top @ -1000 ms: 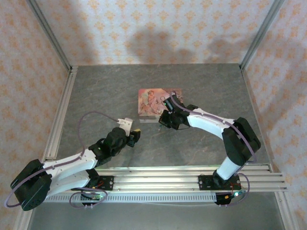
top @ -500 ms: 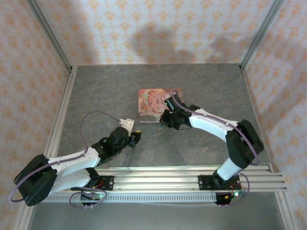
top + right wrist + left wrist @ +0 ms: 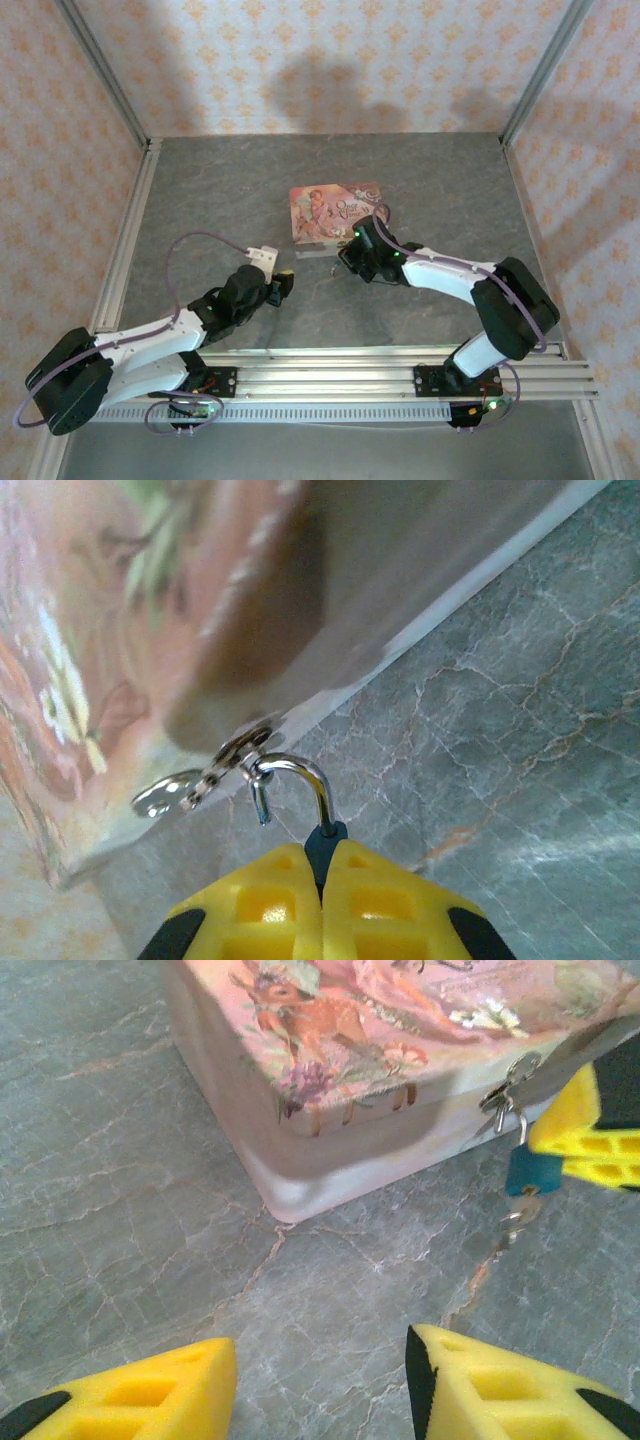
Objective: Unlock the padlock with the key
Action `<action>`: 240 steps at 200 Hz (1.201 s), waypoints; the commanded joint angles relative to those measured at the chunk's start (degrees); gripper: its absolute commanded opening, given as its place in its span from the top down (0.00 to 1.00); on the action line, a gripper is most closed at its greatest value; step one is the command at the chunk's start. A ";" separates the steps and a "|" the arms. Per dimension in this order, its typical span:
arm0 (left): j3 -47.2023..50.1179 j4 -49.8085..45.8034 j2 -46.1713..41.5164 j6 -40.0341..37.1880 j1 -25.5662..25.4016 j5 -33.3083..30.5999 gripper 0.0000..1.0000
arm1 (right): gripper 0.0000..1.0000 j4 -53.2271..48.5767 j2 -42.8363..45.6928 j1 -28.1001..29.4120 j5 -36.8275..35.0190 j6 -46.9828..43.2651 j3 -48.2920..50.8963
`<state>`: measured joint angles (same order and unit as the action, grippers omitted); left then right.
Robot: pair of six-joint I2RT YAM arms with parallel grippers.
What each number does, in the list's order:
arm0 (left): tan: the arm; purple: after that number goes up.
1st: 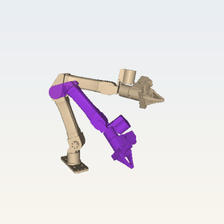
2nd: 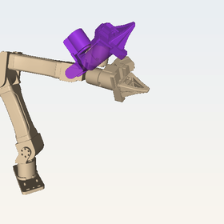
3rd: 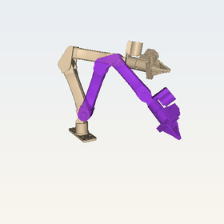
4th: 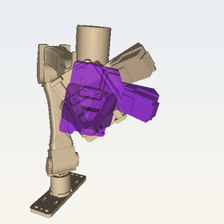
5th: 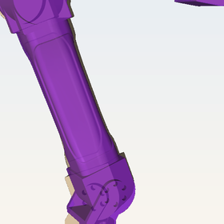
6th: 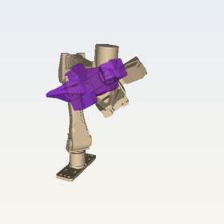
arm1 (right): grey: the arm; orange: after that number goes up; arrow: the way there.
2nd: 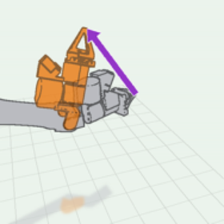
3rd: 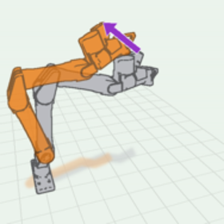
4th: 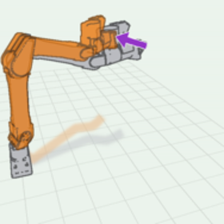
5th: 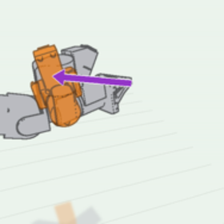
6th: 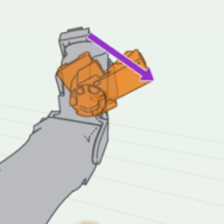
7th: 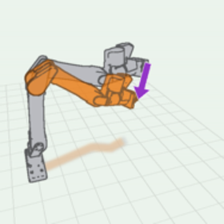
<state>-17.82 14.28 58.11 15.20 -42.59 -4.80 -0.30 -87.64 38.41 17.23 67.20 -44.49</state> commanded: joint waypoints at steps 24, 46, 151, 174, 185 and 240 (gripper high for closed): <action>1.40 -1.17 -2.91 1.06 0.57 -0.91 0.51 | 1.00 11.36 0.89 -0.03 -3.36 7.06 2.92; 1.48 -1.36 -3.08 1.01 0.53 -0.91 0.51 | 1.00 10.58 1.70 -0.01 -4.83 7.66 2.31; 2.09 -1.23 -3.39 1.23 0.58 -1.00 0.50 | 1.00 8.46 4.20 0.26 -11.53 9.64 2.91; 2.14 -1.10 -3.42 1.14 0.62 -0.96 0.50 | 1.00 9.61 4.74 0.43 -12.55 9.19 3.36; 2.09 -1.08 -3.48 1.08 0.58 -0.92 0.50 | 1.00 9.91 4.84 0.52 -13.07 9.26 3.49; 2.07 -1.78 -3.87 0.96 0.57 -1.00 0.50 | 1.00 8.30 3.66 0.87 -13.15 7.36 0.81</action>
<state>-16.27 13.17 55.40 15.59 -42.59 -4.82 7.35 -84.53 38.85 6.52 76.20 -41.69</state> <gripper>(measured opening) 0.502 0.061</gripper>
